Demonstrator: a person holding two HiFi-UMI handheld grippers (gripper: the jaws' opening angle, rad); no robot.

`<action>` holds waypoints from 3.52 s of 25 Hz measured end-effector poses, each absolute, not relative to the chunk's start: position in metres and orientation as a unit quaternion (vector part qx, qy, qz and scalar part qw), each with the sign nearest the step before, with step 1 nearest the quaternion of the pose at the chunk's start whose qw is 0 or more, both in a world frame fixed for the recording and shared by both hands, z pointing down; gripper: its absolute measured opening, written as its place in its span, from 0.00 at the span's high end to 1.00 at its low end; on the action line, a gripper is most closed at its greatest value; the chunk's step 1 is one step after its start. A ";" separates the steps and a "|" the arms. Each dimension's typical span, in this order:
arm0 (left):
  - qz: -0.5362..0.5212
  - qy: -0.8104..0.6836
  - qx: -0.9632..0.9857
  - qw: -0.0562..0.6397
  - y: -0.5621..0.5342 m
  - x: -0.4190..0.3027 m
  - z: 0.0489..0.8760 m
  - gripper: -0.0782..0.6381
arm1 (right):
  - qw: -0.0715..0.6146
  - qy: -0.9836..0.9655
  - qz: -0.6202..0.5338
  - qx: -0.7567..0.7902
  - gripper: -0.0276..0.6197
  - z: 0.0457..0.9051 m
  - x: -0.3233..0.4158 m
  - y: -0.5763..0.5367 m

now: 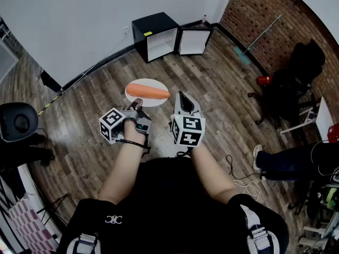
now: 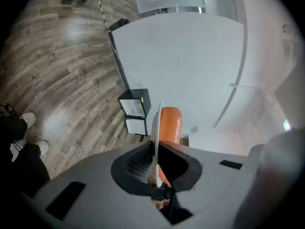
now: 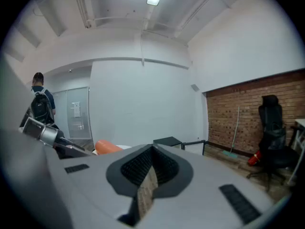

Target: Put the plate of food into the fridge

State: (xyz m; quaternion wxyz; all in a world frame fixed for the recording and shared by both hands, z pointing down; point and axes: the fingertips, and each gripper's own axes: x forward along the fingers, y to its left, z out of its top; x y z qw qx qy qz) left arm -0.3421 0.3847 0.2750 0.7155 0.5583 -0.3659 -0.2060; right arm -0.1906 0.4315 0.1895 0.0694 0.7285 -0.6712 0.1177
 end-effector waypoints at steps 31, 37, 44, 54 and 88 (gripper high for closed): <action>-0.190 -0.338 0.585 0.713 0.306 -0.301 0.271 0.85 | 0.068 -0.619 0.121 0.773 0.94 0.198 -0.164 0.370; -0.186 -0.349 0.586 0.707 0.252 -0.253 0.277 0.85 | 0.063 -0.620 0.127 0.772 0.94 0.206 -0.109 0.317; -0.207 -0.361 0.582 0.699 0.188 -0.196 0.271 0.85 | 0.062 -0.637 0.126 0.758 0.94 0.198 -0.045 0.249; -0.220 -0.390 0.562 0.695 0.131 -0.131 0.282 0.85 | 0.074 -0.666 0.141 0.729 0.94 0.211 0.025 0.180; -0.204 -0.391 0.543 0.715 -0.098 -0.055 0.334 0.85 | 0.114 -0.664 0.166 0.720 0.94 0.252 0.088 -0.047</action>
